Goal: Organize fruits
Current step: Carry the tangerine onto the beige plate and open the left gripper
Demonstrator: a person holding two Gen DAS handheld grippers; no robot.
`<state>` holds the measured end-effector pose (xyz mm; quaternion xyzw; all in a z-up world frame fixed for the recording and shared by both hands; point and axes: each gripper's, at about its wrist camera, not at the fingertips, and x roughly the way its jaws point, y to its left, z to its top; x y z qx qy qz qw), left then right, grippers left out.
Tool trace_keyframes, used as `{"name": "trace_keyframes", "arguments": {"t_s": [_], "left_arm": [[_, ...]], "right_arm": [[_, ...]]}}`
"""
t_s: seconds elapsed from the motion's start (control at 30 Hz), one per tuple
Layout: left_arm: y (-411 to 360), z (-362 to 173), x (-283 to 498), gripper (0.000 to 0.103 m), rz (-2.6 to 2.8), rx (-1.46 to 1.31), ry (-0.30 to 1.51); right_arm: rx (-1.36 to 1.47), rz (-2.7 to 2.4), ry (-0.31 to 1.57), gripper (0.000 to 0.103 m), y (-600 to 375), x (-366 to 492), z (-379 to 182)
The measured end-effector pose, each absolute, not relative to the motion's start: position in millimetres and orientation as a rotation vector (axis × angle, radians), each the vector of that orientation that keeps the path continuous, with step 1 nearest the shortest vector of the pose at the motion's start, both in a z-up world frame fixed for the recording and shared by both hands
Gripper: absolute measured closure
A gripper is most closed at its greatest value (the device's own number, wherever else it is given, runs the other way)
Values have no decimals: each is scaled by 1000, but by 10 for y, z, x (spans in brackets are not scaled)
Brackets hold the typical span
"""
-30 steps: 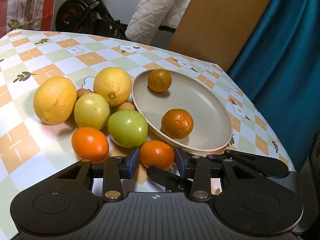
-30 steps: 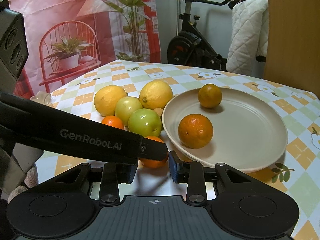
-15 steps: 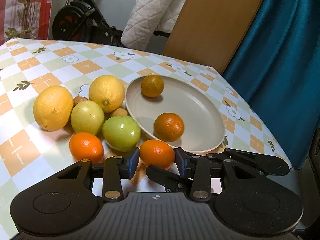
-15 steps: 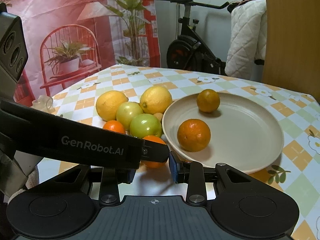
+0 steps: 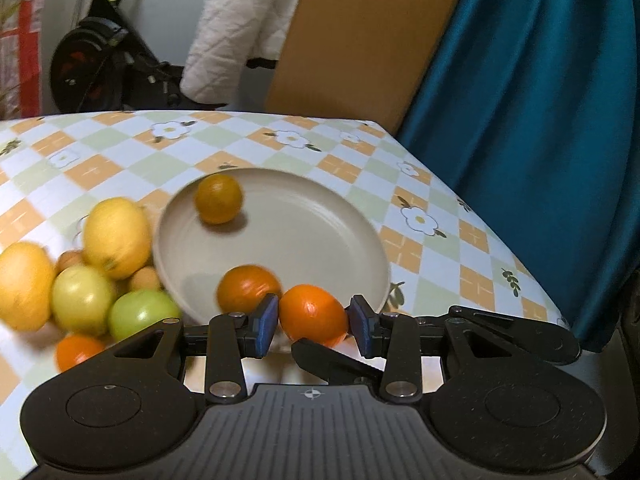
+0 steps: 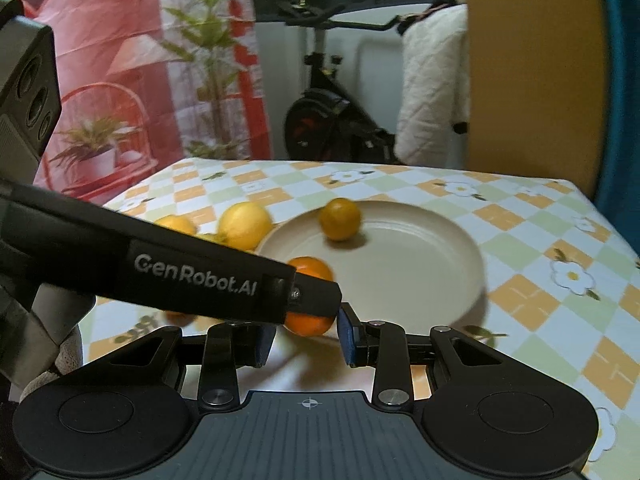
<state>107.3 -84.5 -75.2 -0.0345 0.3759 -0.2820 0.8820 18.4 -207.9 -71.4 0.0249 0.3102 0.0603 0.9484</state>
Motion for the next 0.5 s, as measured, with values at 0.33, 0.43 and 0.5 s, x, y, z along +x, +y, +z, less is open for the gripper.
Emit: {"name": "trace_keyframes", "arguments": {"t_s": [0.33, 0.43, 0.5], "left_arm": [[-1077, -850, 1268, 62, -592, -32, 818], [-1097, -867, 1302, 62, -586, -30, 824], [-1104, -876, 1323, 62, -584, -30, 827]], "right_arm": [[104, 73, 666, 73, -2328, 365, -841], [113, 66, 673, 73, -2355, 425, -864], [114, 64, 676, 73, -2369, 447, -878]]}}
